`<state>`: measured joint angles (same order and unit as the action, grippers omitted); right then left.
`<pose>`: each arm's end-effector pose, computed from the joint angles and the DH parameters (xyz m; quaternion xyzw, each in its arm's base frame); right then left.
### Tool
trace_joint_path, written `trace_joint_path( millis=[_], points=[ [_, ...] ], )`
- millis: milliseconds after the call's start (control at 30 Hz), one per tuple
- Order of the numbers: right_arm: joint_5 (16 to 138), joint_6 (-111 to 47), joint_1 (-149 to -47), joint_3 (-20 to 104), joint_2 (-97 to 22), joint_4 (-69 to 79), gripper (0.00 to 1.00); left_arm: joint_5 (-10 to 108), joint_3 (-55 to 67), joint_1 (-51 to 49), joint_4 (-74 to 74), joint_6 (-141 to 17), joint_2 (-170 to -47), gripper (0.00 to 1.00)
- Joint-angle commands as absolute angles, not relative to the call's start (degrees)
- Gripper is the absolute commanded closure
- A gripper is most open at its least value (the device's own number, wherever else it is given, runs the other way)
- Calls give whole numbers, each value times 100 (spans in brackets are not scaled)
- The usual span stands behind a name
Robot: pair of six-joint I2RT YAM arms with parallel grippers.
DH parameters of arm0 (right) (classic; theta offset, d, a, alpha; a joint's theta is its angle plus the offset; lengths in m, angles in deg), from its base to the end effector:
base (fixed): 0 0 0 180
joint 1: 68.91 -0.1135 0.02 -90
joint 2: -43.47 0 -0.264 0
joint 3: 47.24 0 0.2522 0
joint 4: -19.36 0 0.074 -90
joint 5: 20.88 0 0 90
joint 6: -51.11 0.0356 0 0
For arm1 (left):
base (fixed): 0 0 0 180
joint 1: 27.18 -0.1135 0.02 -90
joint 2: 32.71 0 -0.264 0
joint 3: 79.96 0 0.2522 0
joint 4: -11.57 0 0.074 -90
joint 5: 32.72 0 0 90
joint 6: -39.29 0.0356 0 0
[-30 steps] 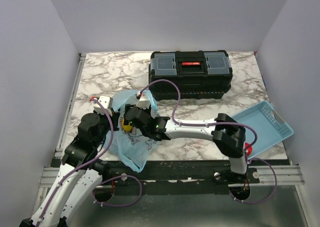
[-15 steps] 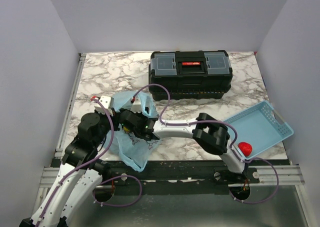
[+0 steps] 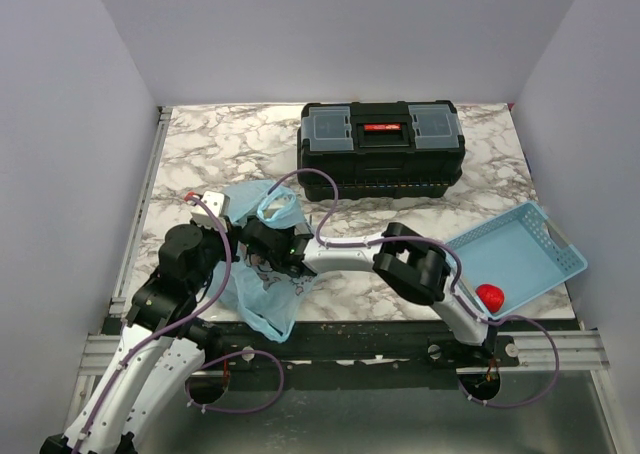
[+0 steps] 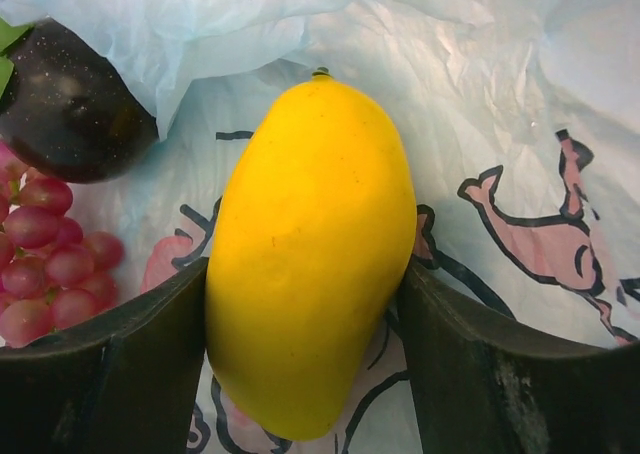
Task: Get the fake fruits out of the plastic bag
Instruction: Take out the fake fruit from the plastic bag.
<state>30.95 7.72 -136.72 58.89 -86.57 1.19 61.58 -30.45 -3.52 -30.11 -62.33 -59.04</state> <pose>0.2077 0.4510 0.1451 -0.0283 0.8733 0.1608 0.4590 0.1101 -0.0453 0.2951 0.0633 0.8088 -0.1479 0.5656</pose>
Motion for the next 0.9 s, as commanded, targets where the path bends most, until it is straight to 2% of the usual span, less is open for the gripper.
trace_joint_path(
  millis=[0, 167, 367, 700, 867],
  points=[
    [3283, 549, -13634, 5429, -8388, 364, 41, 5861, -3027, -310, -2771, -6284, -5932, 100],
    [3570, 222, -13627, 5001, -7823, 834, 62, 5886, -3024, -310, -2783, -6296, -5952, 100],
    [4195, -197, -13636, 4470, -6945, 1203, 79, 5904, -3021, -319, -2794, -6301, -5974, 100],
    [5841, -632, -13639, 2924, -5378, 2766, 98, 6062, -3012, -319, -2818, -6336, -5917, 100],
    [6327, -747, -13640, 2756, -4782, 2882, 99, 6132, -3009, -328, -2837, -6345, -5934, 100]
  ],
)
